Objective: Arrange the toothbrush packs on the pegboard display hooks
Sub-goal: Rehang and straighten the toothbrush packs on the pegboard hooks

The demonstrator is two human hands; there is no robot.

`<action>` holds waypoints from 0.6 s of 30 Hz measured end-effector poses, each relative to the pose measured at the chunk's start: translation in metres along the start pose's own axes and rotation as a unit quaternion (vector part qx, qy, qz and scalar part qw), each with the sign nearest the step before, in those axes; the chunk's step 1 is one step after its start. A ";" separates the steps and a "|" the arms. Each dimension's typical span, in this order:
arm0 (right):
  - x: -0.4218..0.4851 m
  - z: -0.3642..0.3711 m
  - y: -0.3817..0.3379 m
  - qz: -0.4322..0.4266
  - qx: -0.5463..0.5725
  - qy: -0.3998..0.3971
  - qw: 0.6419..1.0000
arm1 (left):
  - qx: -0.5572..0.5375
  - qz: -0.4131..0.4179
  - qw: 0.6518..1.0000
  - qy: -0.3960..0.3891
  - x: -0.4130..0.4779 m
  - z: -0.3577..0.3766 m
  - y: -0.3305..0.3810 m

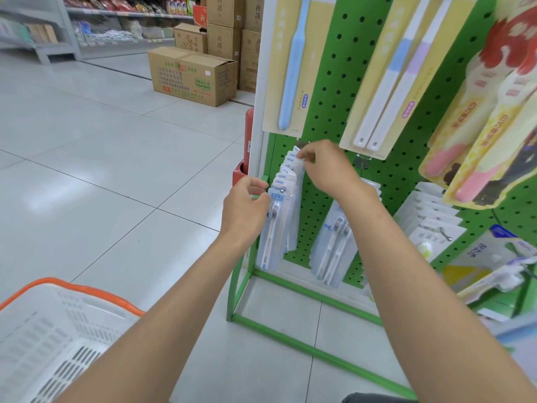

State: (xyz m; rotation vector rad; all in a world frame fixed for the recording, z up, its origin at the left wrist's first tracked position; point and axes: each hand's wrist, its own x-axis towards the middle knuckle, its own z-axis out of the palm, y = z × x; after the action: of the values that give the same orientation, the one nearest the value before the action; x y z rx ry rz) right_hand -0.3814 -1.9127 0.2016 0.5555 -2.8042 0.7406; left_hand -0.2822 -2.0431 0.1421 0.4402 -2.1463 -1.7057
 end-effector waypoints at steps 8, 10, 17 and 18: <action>0.000 0.000 -0.004 0.020 0.010 0.013 1.000 | 0.008 -0.002 1.000 -0.006 0.000 0.001 0.001; -0.002 -0.002 -0.003 0.039 0.011 0.010 0.999 | 0.011 -0.001 1.000 -0.007 -0.001 0.001 0.001; -0.020 -0.012 -0.007 0.041 -0.040 0.023 0.998 | 0.016 0.003 1.000 -0.005 -0.003 0.000 -0.001; -0.024 -0.012 -0.007 0.041 -0.052 0.021 0.998 | 0.017 0.005 1.000 -0.002 -0.003 0.000 -0.001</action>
State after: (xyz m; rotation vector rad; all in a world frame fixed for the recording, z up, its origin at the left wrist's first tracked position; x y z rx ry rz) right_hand -0.3561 -1.9050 0.2090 0.4043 -2.8223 0.6094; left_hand -0.2790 -2.0421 0.1408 0.4351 -2.1799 -1.6667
